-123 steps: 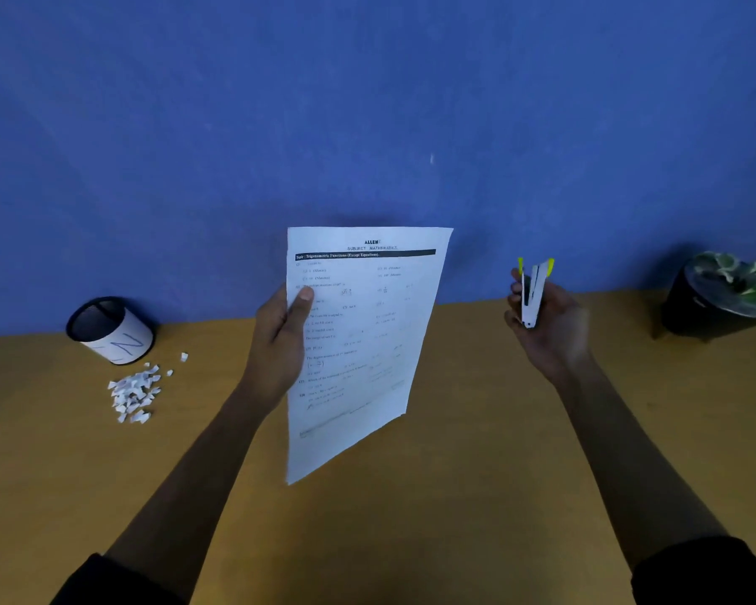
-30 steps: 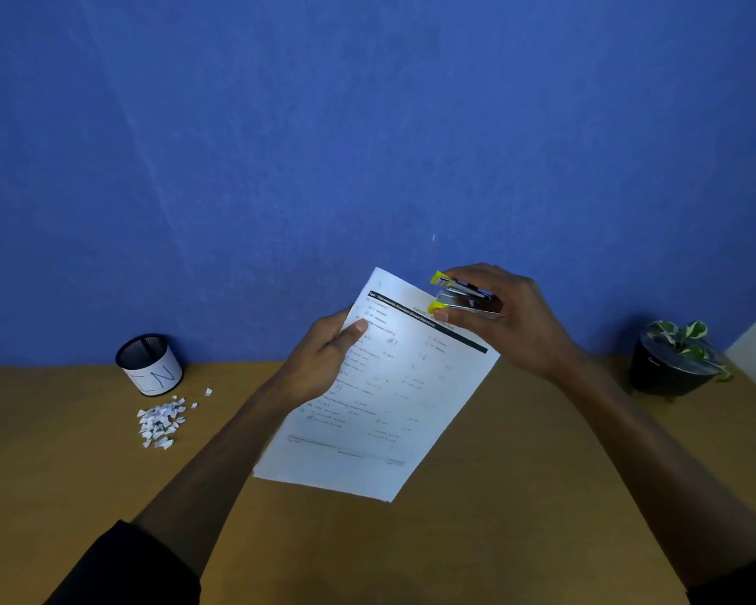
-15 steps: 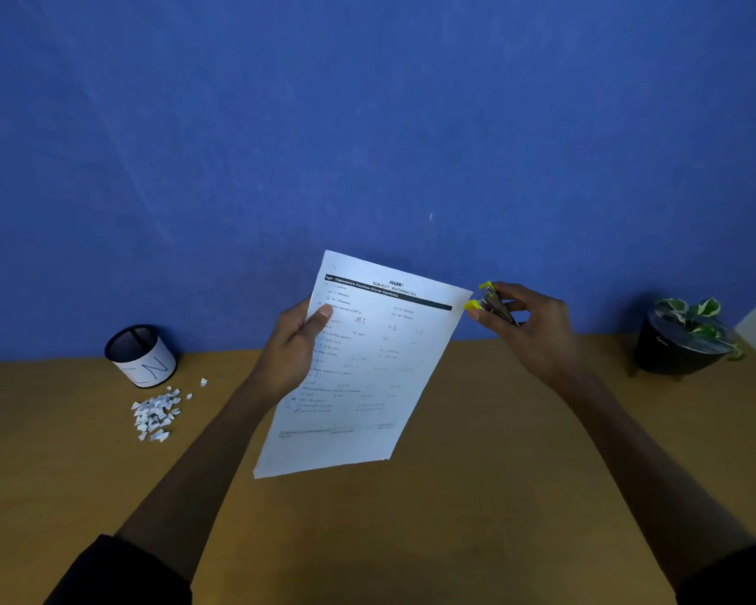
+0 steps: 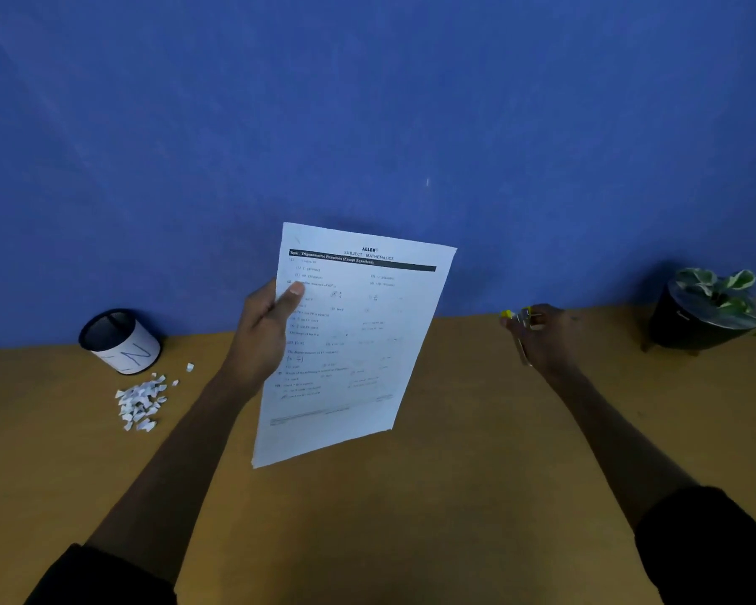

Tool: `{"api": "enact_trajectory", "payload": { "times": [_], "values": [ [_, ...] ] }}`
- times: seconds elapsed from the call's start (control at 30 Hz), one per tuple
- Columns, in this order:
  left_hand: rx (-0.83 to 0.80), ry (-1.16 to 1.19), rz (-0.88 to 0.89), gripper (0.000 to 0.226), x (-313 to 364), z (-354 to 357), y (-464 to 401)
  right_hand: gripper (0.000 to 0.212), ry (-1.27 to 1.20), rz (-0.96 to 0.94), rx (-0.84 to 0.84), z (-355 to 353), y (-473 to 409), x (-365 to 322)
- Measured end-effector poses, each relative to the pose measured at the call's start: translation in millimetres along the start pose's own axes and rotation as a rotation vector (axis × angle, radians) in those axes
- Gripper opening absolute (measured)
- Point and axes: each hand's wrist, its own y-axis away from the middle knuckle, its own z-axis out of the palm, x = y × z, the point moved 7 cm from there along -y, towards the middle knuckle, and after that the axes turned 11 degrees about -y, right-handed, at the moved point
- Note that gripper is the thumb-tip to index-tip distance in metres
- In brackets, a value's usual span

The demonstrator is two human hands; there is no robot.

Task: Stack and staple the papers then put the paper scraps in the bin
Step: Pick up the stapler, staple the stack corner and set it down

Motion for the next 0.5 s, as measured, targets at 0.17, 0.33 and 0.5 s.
{"api": "enact_trajectory", "payload": {
  "times": [0.17, 0.33, 0.5],
  "values": [
    [0.031, -0.017, 0.0, 0.021, -1, 0, -7, 0.041, 0.136, 0.139, -0.057, 13, -14, 38],
    [0.025, -0.038, -0.002, 0.022, -6, 4, -13, 0.039, 0.211, 0.263, -0.087, 27, -25, 66],
    [0.03, -0.051, -0.023, 0.022, -16, 6, -21, 0.038, 0.273, 0.338, -0.088, 41, -34, 80]
  ]
}}
